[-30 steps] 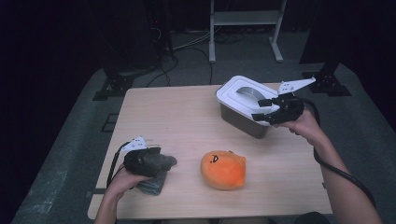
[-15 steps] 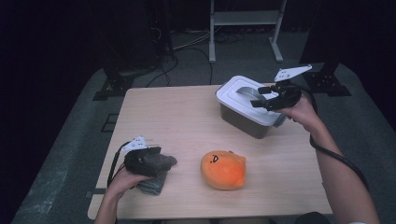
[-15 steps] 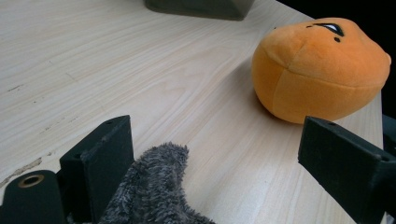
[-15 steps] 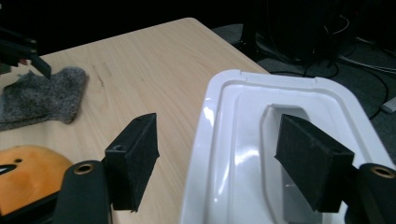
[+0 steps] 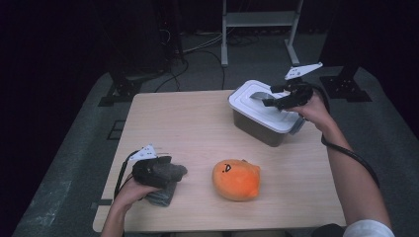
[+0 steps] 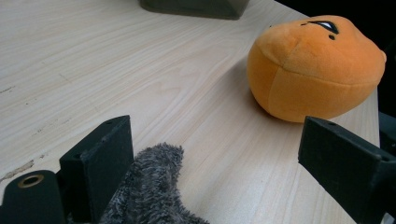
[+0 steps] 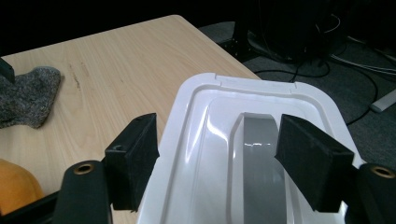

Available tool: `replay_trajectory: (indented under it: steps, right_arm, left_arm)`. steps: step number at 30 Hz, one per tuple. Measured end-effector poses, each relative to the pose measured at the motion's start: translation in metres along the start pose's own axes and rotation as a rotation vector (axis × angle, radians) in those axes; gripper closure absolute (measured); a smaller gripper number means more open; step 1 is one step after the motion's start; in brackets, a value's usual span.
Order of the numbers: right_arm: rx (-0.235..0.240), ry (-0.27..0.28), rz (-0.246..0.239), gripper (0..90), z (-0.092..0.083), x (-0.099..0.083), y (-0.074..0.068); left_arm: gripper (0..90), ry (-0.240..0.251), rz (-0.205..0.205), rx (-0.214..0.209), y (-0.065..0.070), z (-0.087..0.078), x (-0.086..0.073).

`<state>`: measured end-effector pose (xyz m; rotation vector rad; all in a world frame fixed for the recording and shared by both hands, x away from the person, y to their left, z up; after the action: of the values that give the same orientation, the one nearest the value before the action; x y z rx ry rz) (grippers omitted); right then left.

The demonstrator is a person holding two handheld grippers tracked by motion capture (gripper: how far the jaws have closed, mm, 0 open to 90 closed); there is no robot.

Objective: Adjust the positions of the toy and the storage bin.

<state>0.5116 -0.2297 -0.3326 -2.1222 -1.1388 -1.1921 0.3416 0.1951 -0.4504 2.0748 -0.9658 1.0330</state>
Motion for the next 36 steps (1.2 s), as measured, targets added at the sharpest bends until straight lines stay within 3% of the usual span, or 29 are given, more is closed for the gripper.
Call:
replay_trajectory:
  steps: [9, 17, 26, 36]
  right_arm:
    - [-0.025, 0.005, 0.027, 28.6, 0.012, 0.0, 0.016]
    - [-0.036, -0.023, 0.051, 32.6, 0.022, -0.006, 0.023]
    - [-0.054, -0.031, 0.065, 47.0, 0.029, -0.01, 0.027]
    - [-0.047, -0.051, 0.04, 62.7, 0.034, -0.014, 0.028]
  left_arm:
    - [9.6, -0.005, -0.005, -0.001, -0.001, 0.001, -0.001]
    - [9.6, -0.004, 0.005, -0.007, 0.0, 0.001, -0.002]
    - [9.6, -0.007, 0.004, -0.007, 0.001, 0.001, -0.003]
    - [9.4, -0.006, 0.001, -0.007, -0.001, -0.002, -0.003]
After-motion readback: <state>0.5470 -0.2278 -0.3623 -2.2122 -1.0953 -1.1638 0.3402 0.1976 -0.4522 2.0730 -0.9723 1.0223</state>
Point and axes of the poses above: each handheld gripper's, and its own axes: z roughly forward along the jaws, x roughly out of its top, y roughly to its right, the point moved 4 cm from there along z, roughly forward along the jaws
